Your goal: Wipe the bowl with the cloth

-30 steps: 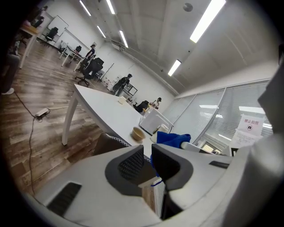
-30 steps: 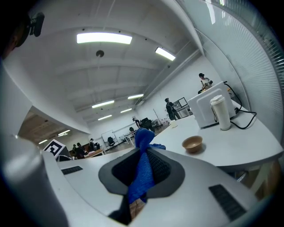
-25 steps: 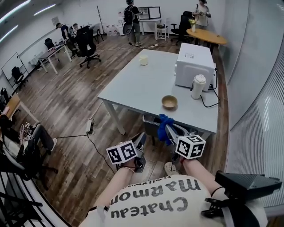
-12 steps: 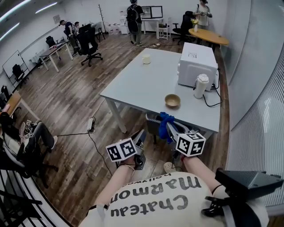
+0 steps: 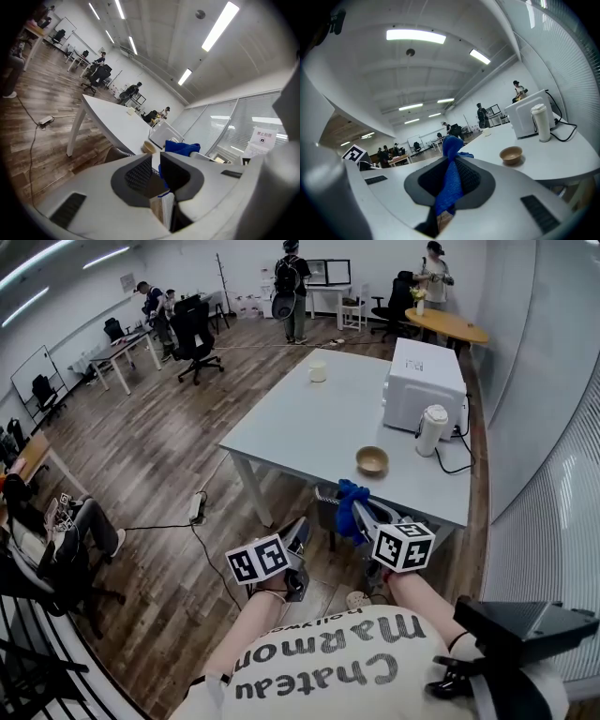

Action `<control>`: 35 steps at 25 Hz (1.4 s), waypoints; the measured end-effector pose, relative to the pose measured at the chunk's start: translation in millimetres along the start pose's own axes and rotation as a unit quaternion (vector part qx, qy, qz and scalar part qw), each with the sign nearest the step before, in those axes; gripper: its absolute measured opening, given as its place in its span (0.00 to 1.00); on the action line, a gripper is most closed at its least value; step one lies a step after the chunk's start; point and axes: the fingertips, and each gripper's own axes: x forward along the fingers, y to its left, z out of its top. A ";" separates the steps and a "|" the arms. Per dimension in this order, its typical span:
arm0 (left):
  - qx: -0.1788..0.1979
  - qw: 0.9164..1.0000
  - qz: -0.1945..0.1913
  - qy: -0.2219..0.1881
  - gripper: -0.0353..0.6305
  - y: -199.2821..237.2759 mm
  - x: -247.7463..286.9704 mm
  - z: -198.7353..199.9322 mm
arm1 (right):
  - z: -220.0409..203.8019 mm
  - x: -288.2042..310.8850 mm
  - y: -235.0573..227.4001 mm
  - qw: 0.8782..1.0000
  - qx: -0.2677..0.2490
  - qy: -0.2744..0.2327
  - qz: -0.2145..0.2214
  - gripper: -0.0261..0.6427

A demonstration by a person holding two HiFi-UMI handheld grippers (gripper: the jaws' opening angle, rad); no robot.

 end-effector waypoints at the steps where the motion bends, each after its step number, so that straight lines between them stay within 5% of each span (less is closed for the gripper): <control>1: -0.001 1.000 0.000 -0.001 0.12 0.0 -1.7 0.7 | -0.1 -0.5 1.6 1.000 0.000 0.001 -0.001 0.09; 13: 0.001 0.998 0.000 -0.062 0.07 6.4 -23.9 29.0 | 1.4 15.5 15.5 1.000 0.001 0.012 0.014 0.10; 35: -0.007 0.999 0.021 -0.038 0.07 18.8 4.7 12.2 | -7.6 30.5 -7.4 0.999 0.004 0.034 0.017 0.10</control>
